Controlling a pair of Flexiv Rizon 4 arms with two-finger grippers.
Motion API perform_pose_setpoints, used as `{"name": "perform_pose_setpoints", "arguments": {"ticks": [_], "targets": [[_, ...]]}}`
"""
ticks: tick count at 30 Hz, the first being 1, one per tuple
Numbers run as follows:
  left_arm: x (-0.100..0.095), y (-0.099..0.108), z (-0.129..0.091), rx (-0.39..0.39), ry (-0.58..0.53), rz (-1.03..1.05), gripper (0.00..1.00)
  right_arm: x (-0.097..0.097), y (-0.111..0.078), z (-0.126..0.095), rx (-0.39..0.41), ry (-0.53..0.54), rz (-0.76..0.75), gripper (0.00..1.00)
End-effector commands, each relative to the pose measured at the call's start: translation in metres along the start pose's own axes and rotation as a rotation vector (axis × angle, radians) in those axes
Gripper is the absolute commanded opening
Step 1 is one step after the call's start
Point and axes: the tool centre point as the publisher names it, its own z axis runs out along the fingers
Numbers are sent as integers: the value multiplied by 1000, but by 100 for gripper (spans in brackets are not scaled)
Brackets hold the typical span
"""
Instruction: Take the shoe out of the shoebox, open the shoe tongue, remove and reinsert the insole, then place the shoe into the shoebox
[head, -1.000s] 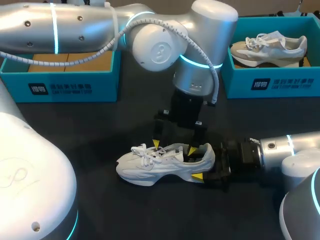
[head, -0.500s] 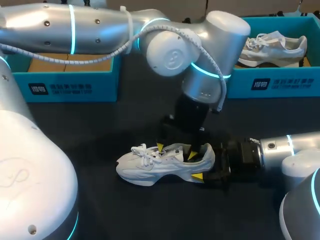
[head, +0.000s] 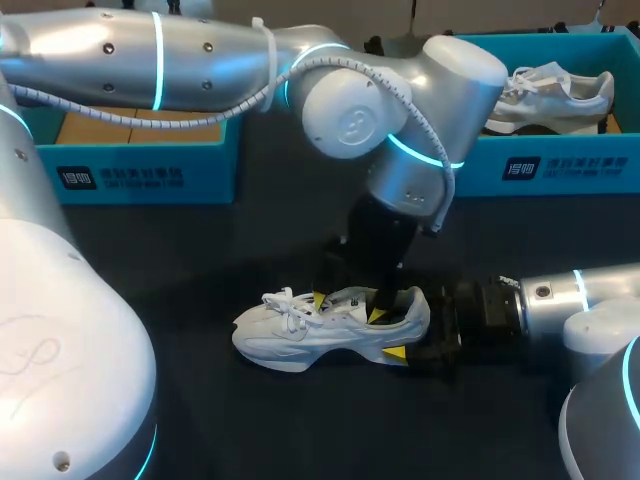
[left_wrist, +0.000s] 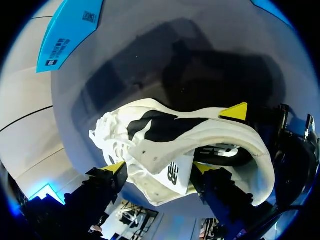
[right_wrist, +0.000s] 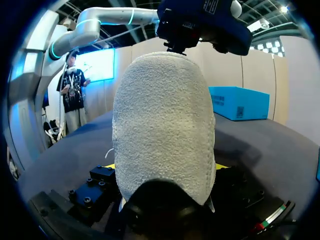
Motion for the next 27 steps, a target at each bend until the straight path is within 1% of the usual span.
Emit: {"name": "perform_pose_setpoints", "arguments": {"ticks": [1,2,4,5,6,9,10,11,12,19,22,27], "targets": [[3,0,0,1,-10,-4,76,0,1,1,5,2,1,0],[3,0,0,1,-11,-5,74,0,1,1,5,2,1,0],[3,-1,1,1,-13,-8,73,0,1,1,5,2,1,0],[3,-1,1,0,-14,-9,71,0,1,1,5,2,1,0],[4,-2,2,-1,-14,-11,65,0,1,1,5,2,1,0],[5,-3,2,-4,-15,-12,57,0,1,1,5,2,1,0],[5,-3,2,-4,-15,-12,56,0,1,1,5,2,1,0],[4,-3,2,-5,-14,-13,51,0,1,1,5,2,1,0],[4,-4,1,-5,-12,-13,49,0,1,1,5,2,1,0],[-5,-1,-7,4,18,-6,46,0,1,1,5,2,1,0],[-8,1,-11,11,33,-1,40,0,1,1,5,2,1,0],[-10,5,-14,25,44,12,38,0,1,1,5,2,1,0]]}}
